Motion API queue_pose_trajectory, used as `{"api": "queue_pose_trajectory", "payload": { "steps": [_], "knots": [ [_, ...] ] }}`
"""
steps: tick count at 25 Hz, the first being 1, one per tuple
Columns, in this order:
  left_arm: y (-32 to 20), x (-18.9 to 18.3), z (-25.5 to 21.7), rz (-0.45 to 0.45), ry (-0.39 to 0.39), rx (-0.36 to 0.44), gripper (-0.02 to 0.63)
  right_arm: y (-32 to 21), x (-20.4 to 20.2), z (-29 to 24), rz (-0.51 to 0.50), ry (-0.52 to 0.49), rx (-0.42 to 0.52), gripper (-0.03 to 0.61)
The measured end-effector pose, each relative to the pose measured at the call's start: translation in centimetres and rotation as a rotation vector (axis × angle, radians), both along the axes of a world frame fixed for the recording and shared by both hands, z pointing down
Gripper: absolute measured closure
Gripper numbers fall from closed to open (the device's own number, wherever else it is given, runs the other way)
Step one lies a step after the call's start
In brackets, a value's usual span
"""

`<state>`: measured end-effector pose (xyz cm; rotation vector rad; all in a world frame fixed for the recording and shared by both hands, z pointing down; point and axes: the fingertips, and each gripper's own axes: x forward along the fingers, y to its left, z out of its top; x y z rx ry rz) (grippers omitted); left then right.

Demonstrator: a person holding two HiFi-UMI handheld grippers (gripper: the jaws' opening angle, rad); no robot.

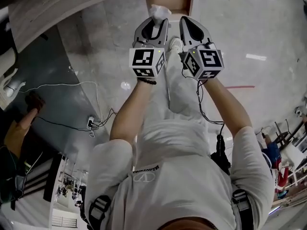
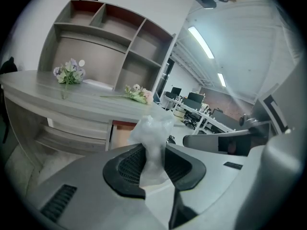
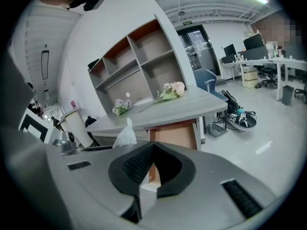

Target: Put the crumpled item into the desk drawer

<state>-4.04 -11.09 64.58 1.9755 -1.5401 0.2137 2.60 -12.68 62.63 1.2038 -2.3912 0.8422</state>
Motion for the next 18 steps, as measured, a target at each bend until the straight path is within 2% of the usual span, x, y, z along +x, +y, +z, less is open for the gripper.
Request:
{"api": "queue_pose_trajectory", "payload": {
  "steps": [6, 18],
  "knots": [
    [-0.6, 0.2, 4.9, -0.013, 0.000, -0.021, 0.509, -0.8, 0.2, 4.7, 0.027, -0.011, -0.035, 0.580],
    [-1.0, -0.5, 9.6, -0.062, 0.013, -0.044, 0.509, -2.2, 0.7, 9.6, 0.075, -0.021, -0.048, 0.580]
  ]
}}
